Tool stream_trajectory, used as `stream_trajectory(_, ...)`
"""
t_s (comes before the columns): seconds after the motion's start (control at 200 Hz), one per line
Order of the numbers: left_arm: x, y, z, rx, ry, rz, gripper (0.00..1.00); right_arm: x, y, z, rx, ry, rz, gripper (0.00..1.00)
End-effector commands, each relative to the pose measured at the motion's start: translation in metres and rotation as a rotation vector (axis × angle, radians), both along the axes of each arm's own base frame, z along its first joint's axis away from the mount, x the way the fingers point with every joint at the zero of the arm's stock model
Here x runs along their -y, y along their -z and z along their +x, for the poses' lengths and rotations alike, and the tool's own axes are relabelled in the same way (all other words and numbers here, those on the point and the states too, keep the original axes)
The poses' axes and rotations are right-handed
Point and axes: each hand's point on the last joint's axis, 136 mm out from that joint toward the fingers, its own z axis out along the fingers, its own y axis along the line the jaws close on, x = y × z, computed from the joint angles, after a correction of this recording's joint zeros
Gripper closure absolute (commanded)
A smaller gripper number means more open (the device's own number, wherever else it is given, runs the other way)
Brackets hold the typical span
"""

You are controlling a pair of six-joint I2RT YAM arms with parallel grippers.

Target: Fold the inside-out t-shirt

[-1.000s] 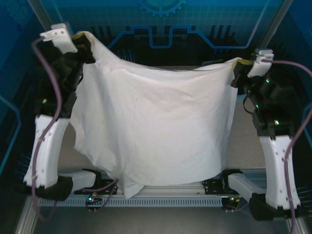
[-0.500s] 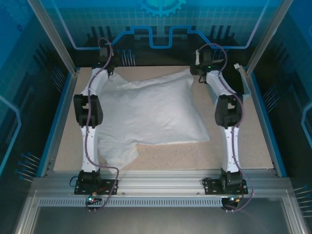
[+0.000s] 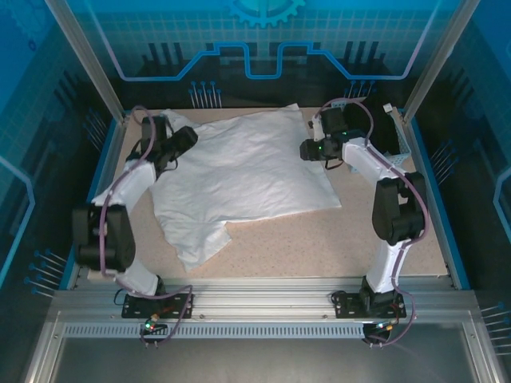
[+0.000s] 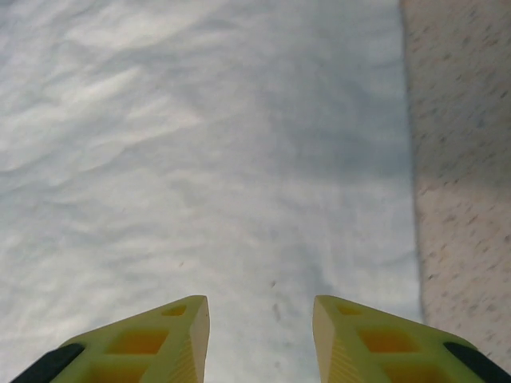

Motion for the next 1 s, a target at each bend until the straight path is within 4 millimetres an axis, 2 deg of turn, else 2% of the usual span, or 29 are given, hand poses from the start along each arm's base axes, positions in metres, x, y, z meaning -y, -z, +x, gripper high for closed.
stream_trajectory(0.0,-0.009,0.043,-0.033,-0.072,-0.092,-0.087,0.32,0.010,0.051,-0.021,-0.176,0.029,-0.001,0.60)
stream_trajectory(0.14,-0.013,0.076,-0.072,-0.164,-0.125,-0.106,0.31,0.027,0.088,-0.035,-0.328,0.063,-0.024,0.63)
stream_trajectory(0.245,-0.010,0.096,-0.093,-0.235,-0.124,-0.139,0.31,0.047,0.107,-0.053,-0.406,0.093,-0.087,0.64)
stream_trajectory(0.33,-0.004,0.105,-0.107,-0.272,-0.108,-0.172,0.30,0.066,0.121,-0.073,-0.481,0.124,-0.141,0.65)
stream_trajectory(0.385,0.000,0.108,-0.116,-0.288,-0.095,-0.186,0.30,0.078,0.126,-0.086,-0.507,0.158,-0.169,0.76)
stream_trajectory(0.525,0.005,0.112,-0.138,-0.322,-0.082,-0.195,0.27,0.112,0.120,-0.107,-0.496,0.254,-0.223,0.78)
stream_trajectory(0.61,0.009,0.115,-0.148,-0.337,-0.056,-0.180,0.23,0.128,0.114,-0.109,-0.474,0.296,-0.261,0.79)
stream_trajectory(0.85,0.023,0.133,-0.157,-0.413,0.033,-0.143,0.22,0.124,0.103,-0.094,-0.420,0.296,-0.269,0.79)
stream_trajectory(0.995,0.024,0.148,-0.156,-0.453,0.045,-0.123,0.21,0.122,0.098,-0.091,-0.403,0.291,-0.280,0.79)
